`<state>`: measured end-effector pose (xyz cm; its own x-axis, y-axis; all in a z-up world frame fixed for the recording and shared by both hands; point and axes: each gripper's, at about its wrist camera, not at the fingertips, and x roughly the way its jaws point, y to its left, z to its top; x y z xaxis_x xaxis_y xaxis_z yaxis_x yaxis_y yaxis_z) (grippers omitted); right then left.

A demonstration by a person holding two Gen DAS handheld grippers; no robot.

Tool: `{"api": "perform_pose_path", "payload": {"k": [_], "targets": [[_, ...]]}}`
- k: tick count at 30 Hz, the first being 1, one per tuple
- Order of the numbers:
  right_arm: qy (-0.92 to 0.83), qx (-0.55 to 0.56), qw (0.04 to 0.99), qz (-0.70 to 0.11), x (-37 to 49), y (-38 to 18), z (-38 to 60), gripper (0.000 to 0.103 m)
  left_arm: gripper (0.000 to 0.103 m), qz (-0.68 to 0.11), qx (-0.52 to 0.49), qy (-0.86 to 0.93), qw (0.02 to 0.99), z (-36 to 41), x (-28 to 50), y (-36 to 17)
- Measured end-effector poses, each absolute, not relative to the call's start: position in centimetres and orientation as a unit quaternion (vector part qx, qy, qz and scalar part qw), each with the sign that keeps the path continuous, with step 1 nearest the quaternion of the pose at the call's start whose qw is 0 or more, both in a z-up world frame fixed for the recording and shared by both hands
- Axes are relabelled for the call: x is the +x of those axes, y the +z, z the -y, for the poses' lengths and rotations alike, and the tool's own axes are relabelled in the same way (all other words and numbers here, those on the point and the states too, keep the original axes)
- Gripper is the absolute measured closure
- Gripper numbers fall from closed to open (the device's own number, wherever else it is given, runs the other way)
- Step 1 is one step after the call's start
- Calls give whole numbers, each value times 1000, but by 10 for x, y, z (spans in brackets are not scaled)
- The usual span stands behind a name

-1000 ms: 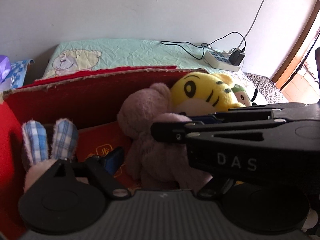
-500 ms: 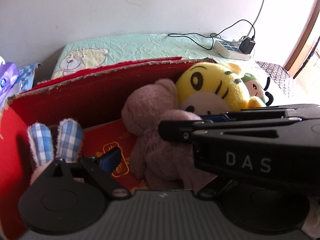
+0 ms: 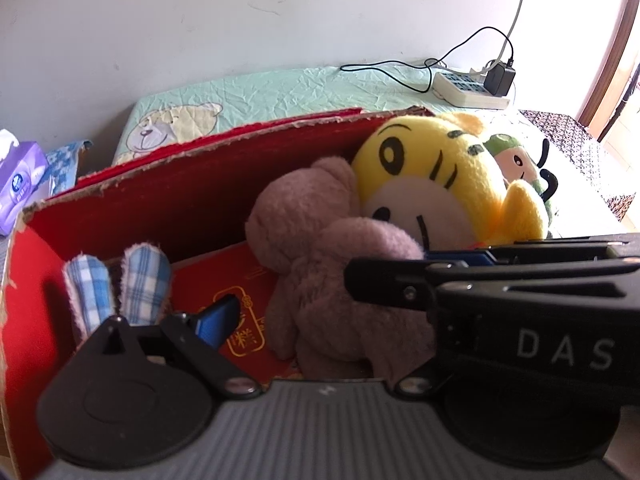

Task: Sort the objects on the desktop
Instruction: 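Lower the pink bear into the red box beside the tiger, then open the right gripper to release the pink bear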

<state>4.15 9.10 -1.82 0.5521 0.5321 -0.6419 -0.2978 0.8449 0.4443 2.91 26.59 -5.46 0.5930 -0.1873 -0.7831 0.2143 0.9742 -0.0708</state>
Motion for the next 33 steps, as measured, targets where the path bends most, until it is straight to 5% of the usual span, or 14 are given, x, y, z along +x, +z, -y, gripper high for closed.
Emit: {"api": "perform_pose_path", "payload": {"k": [33], "targets": [[225,180,873,-392,12,-4,-54,77,4,-432,73,-28,899,-249,2,-28]]}}
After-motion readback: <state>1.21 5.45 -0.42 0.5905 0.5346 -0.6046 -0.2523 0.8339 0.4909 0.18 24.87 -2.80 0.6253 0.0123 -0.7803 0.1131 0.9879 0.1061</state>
